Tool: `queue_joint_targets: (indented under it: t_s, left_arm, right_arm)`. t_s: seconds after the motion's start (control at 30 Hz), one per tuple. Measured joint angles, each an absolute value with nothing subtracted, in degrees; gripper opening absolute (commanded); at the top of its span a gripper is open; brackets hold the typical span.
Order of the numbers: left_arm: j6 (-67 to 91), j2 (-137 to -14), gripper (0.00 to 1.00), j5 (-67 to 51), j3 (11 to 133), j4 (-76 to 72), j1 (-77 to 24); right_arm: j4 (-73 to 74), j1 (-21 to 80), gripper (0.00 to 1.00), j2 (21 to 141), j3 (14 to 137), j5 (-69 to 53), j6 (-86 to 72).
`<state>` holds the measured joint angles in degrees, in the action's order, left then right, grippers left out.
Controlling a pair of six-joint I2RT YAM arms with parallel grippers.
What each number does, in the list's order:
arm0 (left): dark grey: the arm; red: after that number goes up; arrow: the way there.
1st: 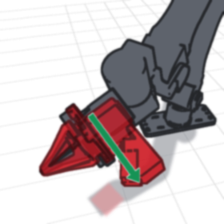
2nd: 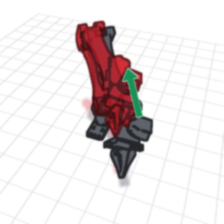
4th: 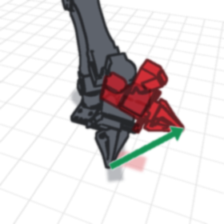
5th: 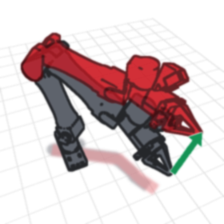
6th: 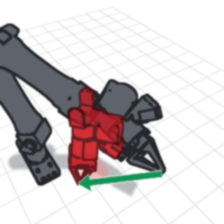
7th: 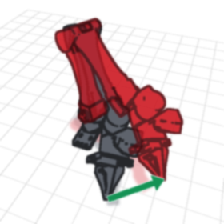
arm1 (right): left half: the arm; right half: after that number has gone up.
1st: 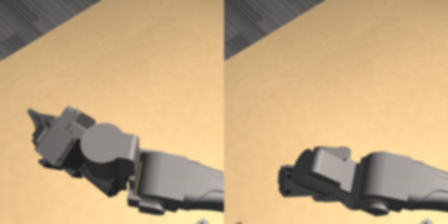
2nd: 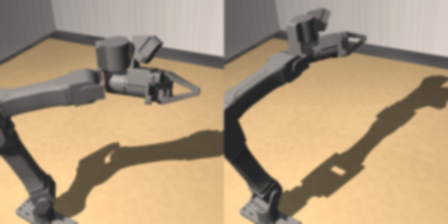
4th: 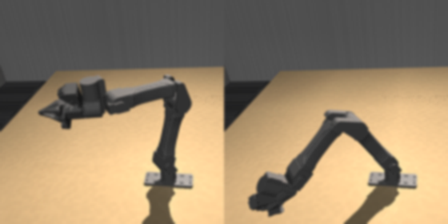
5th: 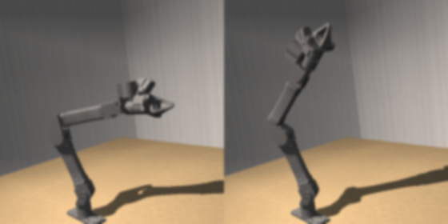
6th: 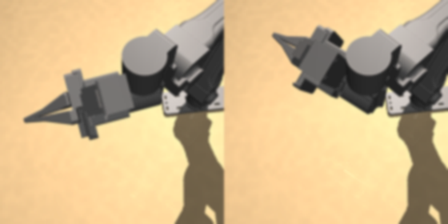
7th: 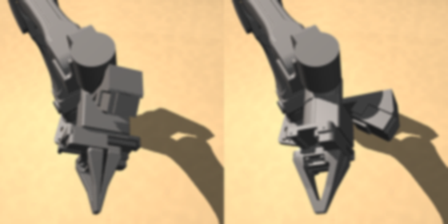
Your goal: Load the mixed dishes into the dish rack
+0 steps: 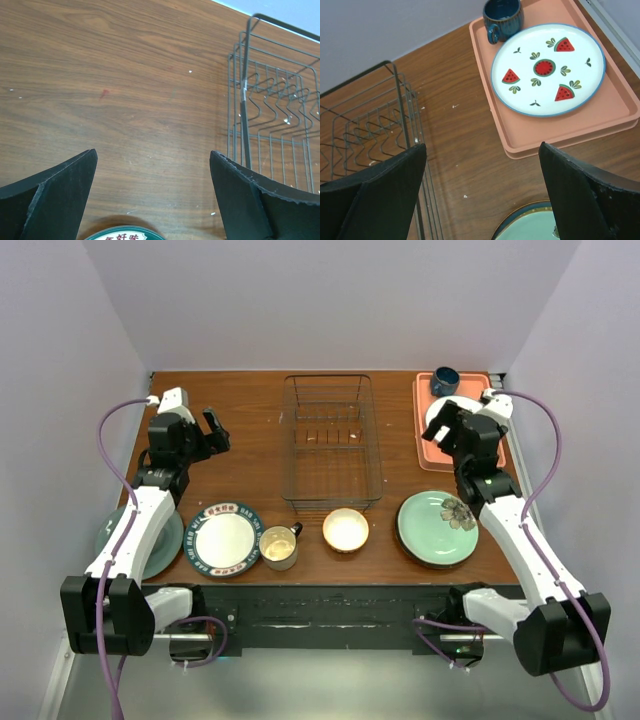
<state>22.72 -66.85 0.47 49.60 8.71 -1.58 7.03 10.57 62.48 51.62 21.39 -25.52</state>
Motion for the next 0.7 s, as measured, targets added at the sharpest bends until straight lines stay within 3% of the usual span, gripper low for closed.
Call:
queue_joint_targets:
  t_s: [0.43,0.7]
  left_arm:
    - [21.6,-66.6,1.00,-2.8,49.6,8.7,-1.6]
    - [21.6,-66.4,1.00,-6.2,49.3,8.2,-1.6]
  right_arm:
    - [13.5,10.6,0.99,62.6,52.3,13.2,-26.2]
    - [18.7,10.6,0.99,59.6,49.5,0.9,-26.6]
